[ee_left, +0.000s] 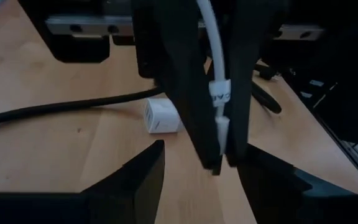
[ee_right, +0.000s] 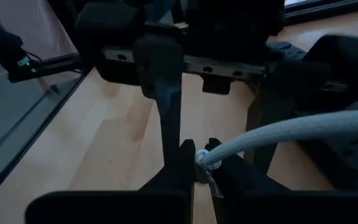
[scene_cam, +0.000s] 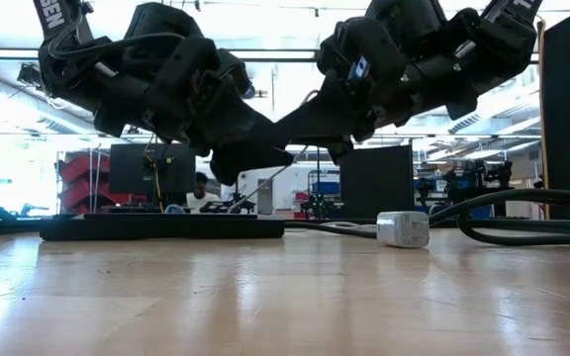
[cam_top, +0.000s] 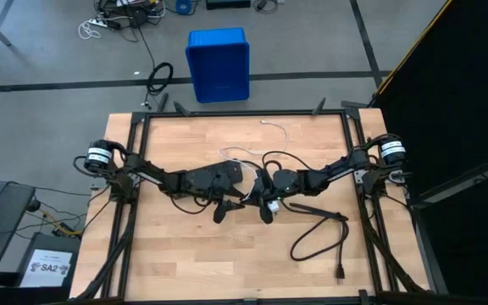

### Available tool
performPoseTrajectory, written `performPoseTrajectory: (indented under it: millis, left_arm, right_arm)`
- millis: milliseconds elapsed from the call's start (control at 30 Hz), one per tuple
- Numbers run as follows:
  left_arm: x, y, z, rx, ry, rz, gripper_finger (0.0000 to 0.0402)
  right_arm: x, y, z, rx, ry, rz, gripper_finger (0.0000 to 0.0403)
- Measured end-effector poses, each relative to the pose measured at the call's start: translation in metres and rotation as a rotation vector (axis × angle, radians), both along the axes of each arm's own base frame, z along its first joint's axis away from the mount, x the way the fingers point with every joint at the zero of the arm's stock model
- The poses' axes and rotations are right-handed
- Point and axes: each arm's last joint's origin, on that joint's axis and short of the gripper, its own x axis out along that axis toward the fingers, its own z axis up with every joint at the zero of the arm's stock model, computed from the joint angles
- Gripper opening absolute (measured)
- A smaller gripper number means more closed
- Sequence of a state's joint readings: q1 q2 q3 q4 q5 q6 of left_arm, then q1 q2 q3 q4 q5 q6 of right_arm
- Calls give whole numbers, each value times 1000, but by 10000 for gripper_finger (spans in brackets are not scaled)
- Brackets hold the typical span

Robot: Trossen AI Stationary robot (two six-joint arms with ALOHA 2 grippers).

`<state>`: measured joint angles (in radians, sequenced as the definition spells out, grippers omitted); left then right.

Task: Insert USB
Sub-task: Insert the white charger cable into the white charger adapter

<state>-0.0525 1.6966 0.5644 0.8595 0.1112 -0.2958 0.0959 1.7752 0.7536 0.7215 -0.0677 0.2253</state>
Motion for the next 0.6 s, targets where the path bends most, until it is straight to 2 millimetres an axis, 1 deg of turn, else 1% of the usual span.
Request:
performPoseTrajectory:
  millis: [100,200,300,467,500,600]
  left_arm:
    - [0,1,0,8,2,22,181]
    - [0,1,0,14,0,27,165]
    - [0,1,0,19,-4,33,126]
    - [0,1,0,45,-8,31,25]
    - [0,1,-1,46,-7,32,14]
    - [0,1,0,60,-15,33,4]
  right_arm:
    - [0,0,0,2,3,-3,5]
    - [0,0,0,5,4,-6,5]
    - [0,-1,0,3,5,-12,5]
    - [0,-1,0,8,6,-18,5]
    - [0,-1,0,9,4,-17,5]
    - [0,-1,0,8,1,-14,6]
